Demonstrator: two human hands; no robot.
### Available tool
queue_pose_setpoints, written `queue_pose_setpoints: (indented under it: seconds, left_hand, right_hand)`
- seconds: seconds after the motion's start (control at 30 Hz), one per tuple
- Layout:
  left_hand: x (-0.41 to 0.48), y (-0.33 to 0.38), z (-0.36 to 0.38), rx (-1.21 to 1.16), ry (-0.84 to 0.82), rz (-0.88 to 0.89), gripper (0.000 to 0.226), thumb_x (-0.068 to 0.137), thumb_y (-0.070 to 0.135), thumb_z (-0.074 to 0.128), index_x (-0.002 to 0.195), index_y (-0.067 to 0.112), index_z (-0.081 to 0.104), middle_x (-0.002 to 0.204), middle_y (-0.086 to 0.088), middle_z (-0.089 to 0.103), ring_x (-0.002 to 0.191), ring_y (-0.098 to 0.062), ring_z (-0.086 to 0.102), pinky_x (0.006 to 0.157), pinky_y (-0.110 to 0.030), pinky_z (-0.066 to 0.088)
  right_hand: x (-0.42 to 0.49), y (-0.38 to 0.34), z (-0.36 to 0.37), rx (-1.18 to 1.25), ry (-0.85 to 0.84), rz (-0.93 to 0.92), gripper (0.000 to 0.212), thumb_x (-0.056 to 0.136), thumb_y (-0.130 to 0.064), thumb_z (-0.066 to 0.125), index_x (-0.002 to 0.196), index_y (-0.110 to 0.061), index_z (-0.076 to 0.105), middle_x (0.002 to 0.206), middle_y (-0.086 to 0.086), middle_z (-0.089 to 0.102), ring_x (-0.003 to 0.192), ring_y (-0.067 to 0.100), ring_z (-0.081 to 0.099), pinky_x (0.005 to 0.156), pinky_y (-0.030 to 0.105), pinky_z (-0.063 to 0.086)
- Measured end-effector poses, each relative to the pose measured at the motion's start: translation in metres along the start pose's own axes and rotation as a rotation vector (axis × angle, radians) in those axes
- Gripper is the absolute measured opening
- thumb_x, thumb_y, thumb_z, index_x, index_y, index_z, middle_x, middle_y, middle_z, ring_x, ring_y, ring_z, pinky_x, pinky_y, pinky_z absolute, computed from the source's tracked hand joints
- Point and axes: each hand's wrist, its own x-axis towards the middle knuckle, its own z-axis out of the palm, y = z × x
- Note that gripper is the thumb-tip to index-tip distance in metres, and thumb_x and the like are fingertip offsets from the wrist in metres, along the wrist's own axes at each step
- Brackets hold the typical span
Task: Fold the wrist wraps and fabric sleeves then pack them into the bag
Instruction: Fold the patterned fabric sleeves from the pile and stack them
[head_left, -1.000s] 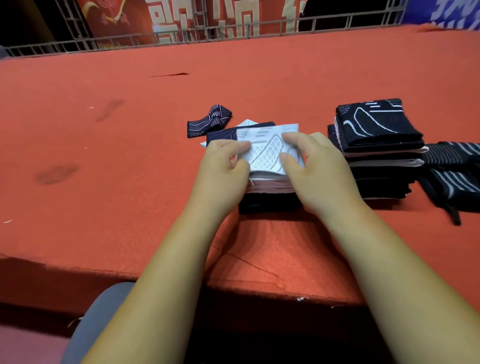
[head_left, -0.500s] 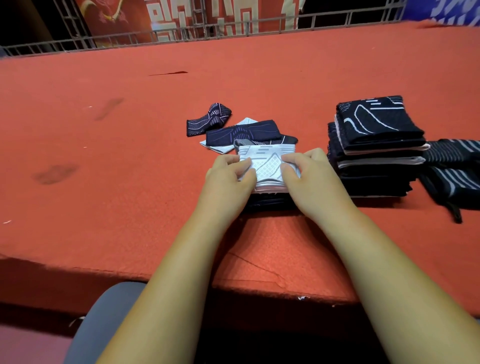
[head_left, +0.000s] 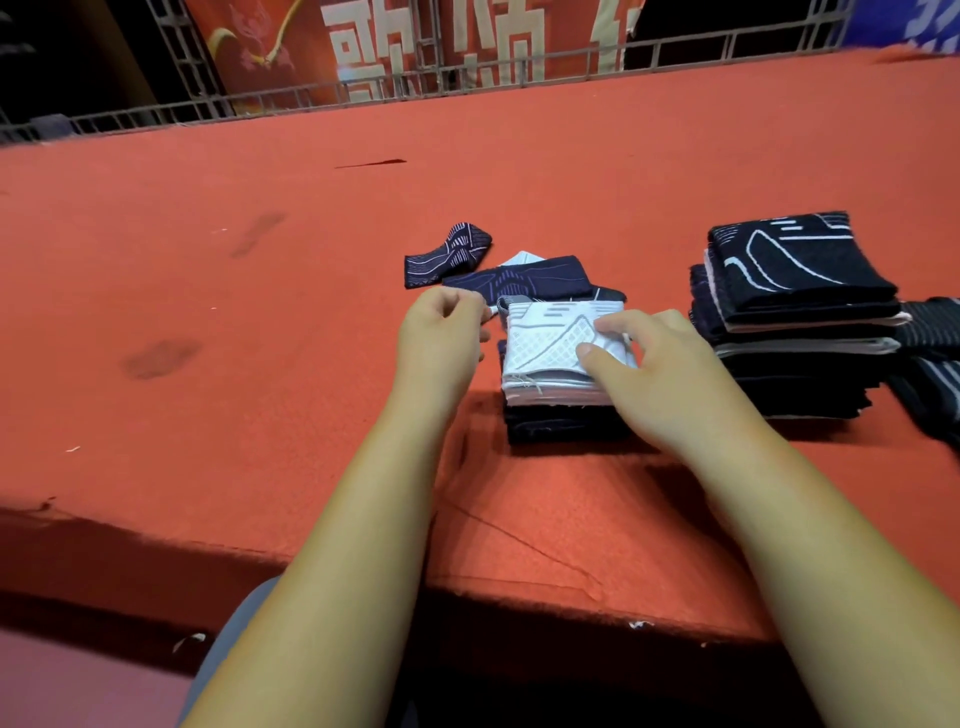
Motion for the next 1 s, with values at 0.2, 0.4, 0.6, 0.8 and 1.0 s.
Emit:
queue_pose_setpoints:
  seconds: [0.2,0.4,0.6,0.8,1.0]
  left_hand:
    - [0.057,-0.018,0.012,0.12,-0.062,-0.03,0.023,0.095,0.008,0.053,0.1,0.021,0.071,0.1,0.005,0.075,0.075,-0.01,0.067,0.075,-0.034,0.054]
    - [0.088,-0.049,0.027,0.199,-0.241,-0.037,0.042,0.09,0.008,0.061,0.118,0.037,0.071,0.114,0.01,0.078,0.098,-0.012,0.073,0.098,-0.037,0.06]
    - [0.088,-0.061,0.038,0.178,-0.296,-0.059,0.033,0.095,0.025,0.076,0.128,0.026,0.071,0.117,0.014,0.078,0.11,-0.008,0.075,0.103,-0.039,0.059]
    - [0.088,-0.062,0.038,0.256,-0.404,-0.027,0.018,0.092,0.013,0.08,0.109,0.017,0.078,0.102,0.005,0.082,0.092,-0.009,0.074,0.093,-0.039,0.062]
    - [0.081,-0.044,0.027,0.099,-0.277,-0.075,0.01,0.094,0.014,0.07,0.094,0.015,0.06,0.071,0.001,0.067,0.055,-0.016,0.06,0.054,-0.03,0.049]
  right_hand:
    - [0.001,-0.003,0.002,0.006,0.038,-0.081,0.046,0.097,-0.048,0.068,0.139,-0.028,0.065,0.144,-0.01,0.046,0.134,0.011,0.051,0.11,0.024,0.034]
    - [0.003,0.001,0.001,0.044,-0.002,-0.139,0.046,0.1,-0.044,0.067,0.142,-0.028,0.062,0.16,-0.011,0.037,0.146,0.003,0.04,0.111,0.016,0.024]
    - [0.005,0.004,0.005,0.071,-0.004,-0.134,0.037,0.101,-0.043,0.066,0.136,-0.031,0.064,0.161,-0.01,0.037,0.15,0.004,0.037,0.111,0.017,0.024]
    - [0.003,0.001,0.004,0.08,-0.006,-0.146,0.033,0.102,-0.042,0.065,0.133,-0.031,0.065,0.161,-0.009,0.037,0.15,0.004,0.037,0.11,0.017,0.025]
    - [0.0,0.0,0.001,0.08,-0.004,-0.141,0.03,0.102,-0.04,0.065,0.13,-0.031,0.066,0.155,-0.014,0.039,0.142,0.0,0.041,0.105,0.01,0.024]
